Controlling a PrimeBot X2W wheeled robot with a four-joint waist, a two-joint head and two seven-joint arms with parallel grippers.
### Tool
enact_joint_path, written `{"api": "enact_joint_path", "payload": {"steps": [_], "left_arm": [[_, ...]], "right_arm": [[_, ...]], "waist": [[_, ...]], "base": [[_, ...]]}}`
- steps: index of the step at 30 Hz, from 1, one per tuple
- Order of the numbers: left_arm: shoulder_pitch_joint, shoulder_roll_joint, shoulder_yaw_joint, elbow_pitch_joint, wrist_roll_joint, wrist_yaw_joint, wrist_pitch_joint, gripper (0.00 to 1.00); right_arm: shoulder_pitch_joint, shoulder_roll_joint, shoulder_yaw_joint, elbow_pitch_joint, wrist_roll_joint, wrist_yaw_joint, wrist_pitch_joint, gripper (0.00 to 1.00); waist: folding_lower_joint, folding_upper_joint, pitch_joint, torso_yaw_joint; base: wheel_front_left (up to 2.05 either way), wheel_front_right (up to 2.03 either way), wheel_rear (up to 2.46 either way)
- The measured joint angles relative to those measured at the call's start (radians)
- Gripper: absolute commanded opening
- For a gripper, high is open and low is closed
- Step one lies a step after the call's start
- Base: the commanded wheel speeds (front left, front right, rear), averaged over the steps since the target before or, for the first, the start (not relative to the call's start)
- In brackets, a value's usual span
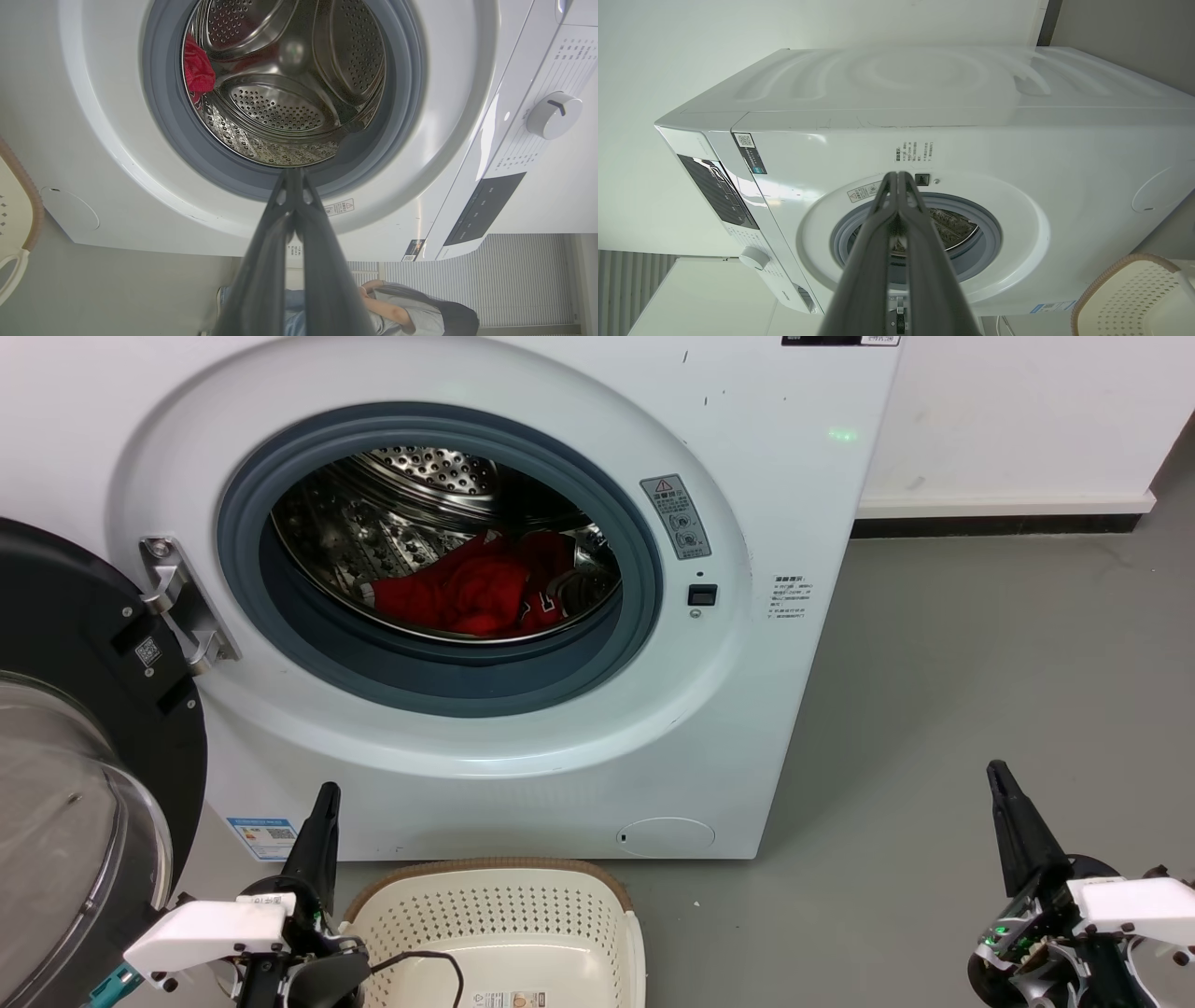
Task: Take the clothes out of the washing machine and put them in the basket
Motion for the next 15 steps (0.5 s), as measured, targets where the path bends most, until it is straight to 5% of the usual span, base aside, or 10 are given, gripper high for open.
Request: {"api": "enact_joint_path", "payload": {"steps": [15], "left_arm": [[0.000, 0.000, 0.000, 0.000, 0.000, 0.000, 0.000, 0.00]], "right_arm": [[0.000, 0.000, 0.000, 0.000, 0.000, 0.000, 0.000, 0.00]], "waist": [[0.0000, 0.0000, 0.000, 0.000]], "base": [[0.00, 0.00, 0.00]]}}
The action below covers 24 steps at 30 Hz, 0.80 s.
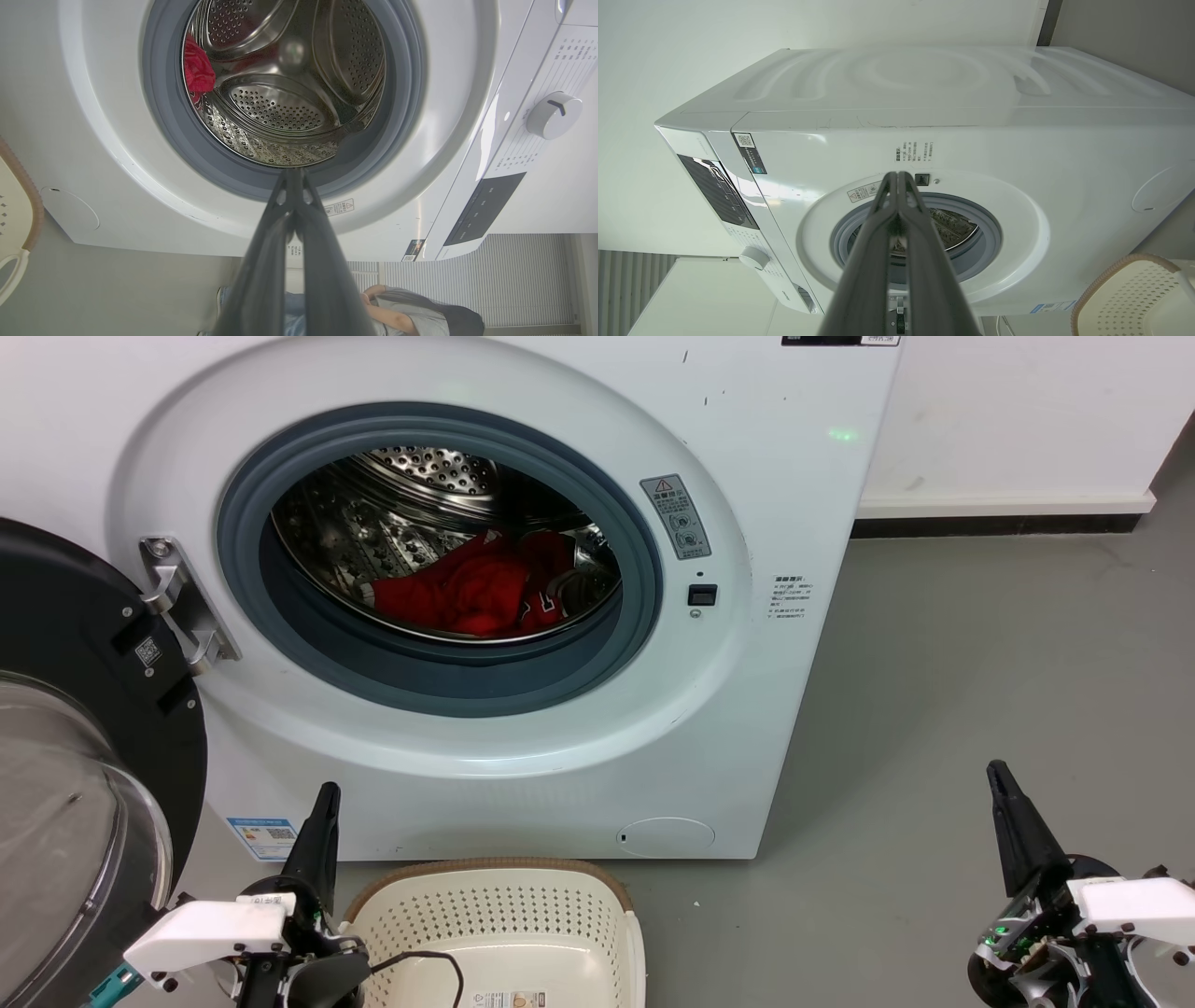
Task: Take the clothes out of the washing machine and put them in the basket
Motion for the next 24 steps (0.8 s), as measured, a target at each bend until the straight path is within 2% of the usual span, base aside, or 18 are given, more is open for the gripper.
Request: {"api": "enact_joint_path", "payload": {"steps": [7, 8, 17, 24], "left_arm": [[0.000, 0.000, 0.000, 0.000, 0.000, 0.000, 0.000, 0.00], [0.000, 0.000, 0.000, 0.000, 0.000, 0.000, 0.000, 1.00], [0.036, -0.002, -0.025, 0.026, 0.006, 0.000, -0.023, 1.00], [0.036, -0.002, -0.040, -0.005, 0.076, 0.000, -0.057, 1.00]], "right_arm": [[0.000, 0.000, 0.000, 0.000, 0.000, 0.000, 0.000, 0.00], [0.000, 0.000, 0.000, 0.000, 0.000, 0.000, 0.000, 1.00], [0.043, 0.002, 0.014, 0.021, -0.014, 0.000, -0.022, 1.00], [0.047, 0.003, 0.017, -0.008, -0.116, 0.000, -0.056, 1.00]], "waist": [[0.0000, 0.0000, 0.000, 0.000], [0.0000, 0.0000, 0.000, 0.000], [0.0000, 0.0000, 0.000, -0.002], [0.0000, 0.0000, -0.001, -0.003]], "base": [[0.00, 0.00, 0.00], [0.00, 0.00, 0.00], [0.00, 0.00, 0.00], [0.00, 0.00, 0.00]]}}
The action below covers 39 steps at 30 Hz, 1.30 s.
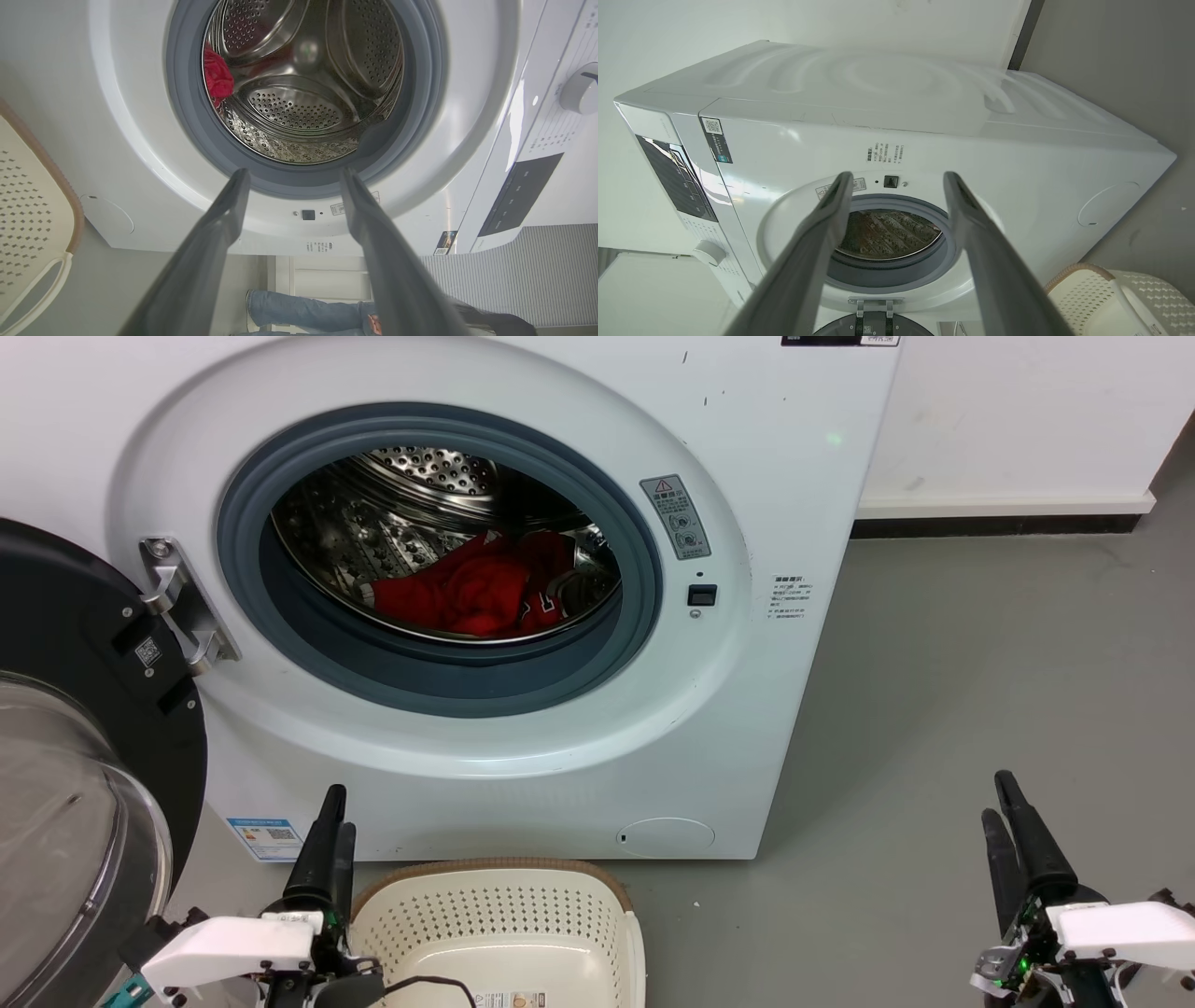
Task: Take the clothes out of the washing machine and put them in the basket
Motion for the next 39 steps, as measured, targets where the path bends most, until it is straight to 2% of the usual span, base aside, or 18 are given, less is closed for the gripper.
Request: {"api": "enact_joint_path", "payload": {"steps": [22, 39], "left_arm": [[0.000, 0.016, -0.040, -0.085, 0.442, 0.000, -0.090, 1.00], [-0.001, 0.037, -0.071, -0.095, 0.741, 0.000, -0.149, 1.00]], "right_arm": [[0.059, 0.001, 0.010, -0.119, -0.534, 0.000, -0.091, 1.00], [0.083, 0.001, 0.020, -0.174, -0.811, 0.000, -0.119, 1.00]], "waist": [[0.0000, 0.0000, -0.005, -0.005], [0.0000, 0.0000, -0.007, -0.008]], "base": [[0.00, 0.00, 0.00], [0.00, 0.00, 0.00]]}}
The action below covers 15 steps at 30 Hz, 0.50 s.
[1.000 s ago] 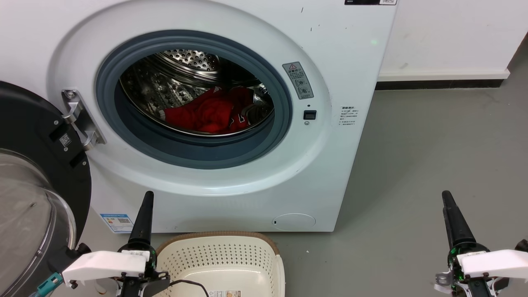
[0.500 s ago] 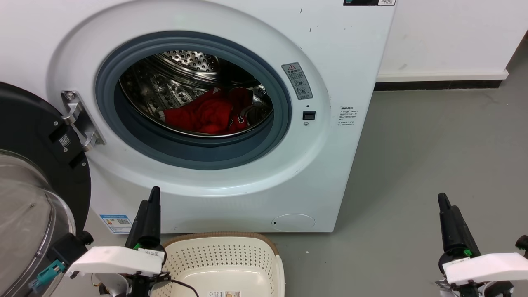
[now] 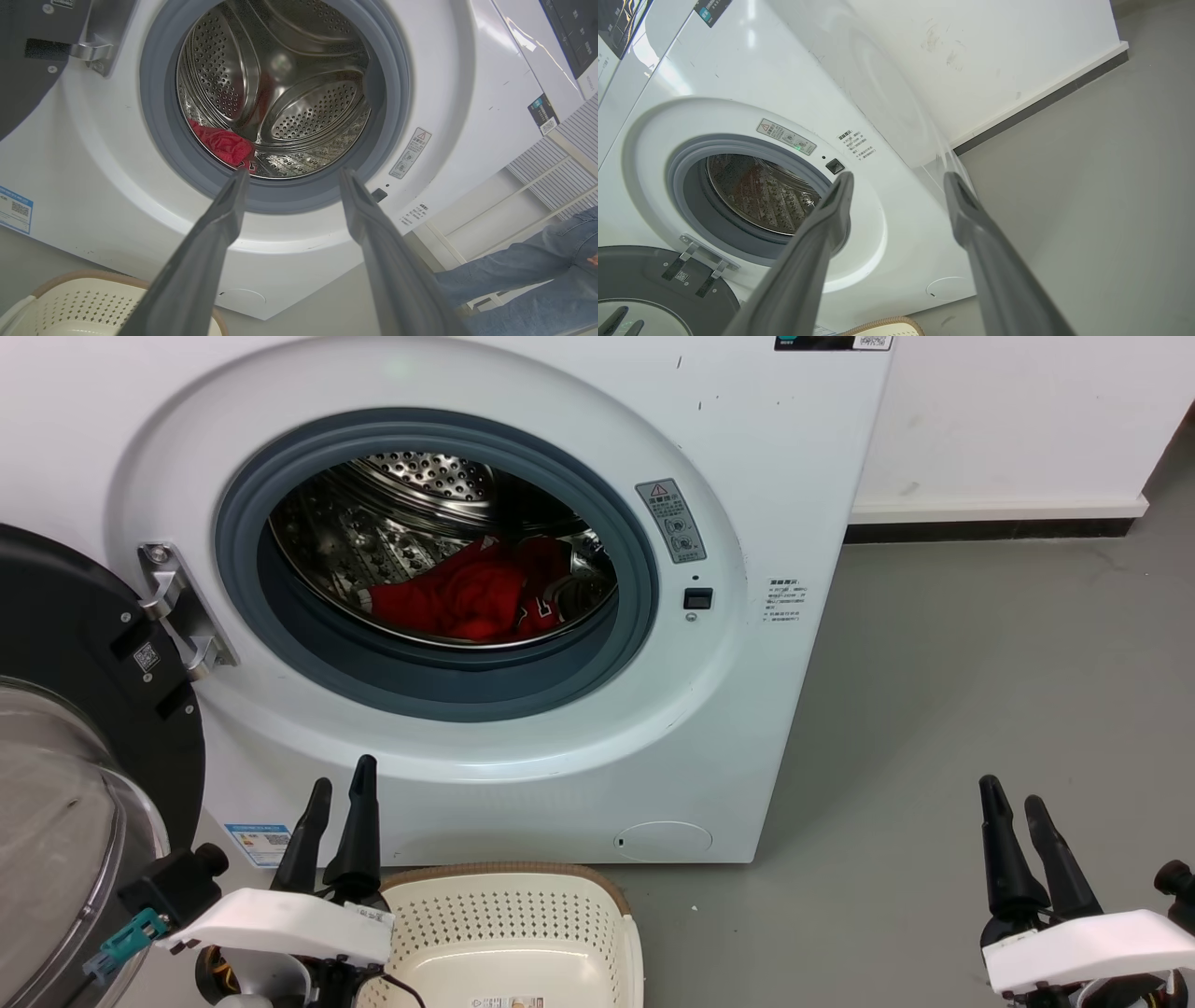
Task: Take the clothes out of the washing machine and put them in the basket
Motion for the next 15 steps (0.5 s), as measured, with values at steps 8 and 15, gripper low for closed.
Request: {"api": "enact_joint_path", "payload": {"steps": [8, 15], "left_arm": [[-0.004, 0.003, -0.007, 0.000, 0.111, 0.000, -0.022, 1.00], [-0.011, 0.008, -0.022, 0.003, 0.179, 0.000, -0.043, 1.00]], "right_arm": [[0.016, 0.000, 0.004, -0.028, -0.116, 0.000, 0.000, 1.00], [0.022, 0.000, 0.005, -0.046, -0.199, 0.000, -0.005, 1.00]], "waist": [[0.0000, 0.0000, -0.003, -0.002], [0.0000, 0.0000, -0.006, -0.004]], "base": [[0.00, 0.00, 0.00], [0.00, 0.00, 0.00]]}}
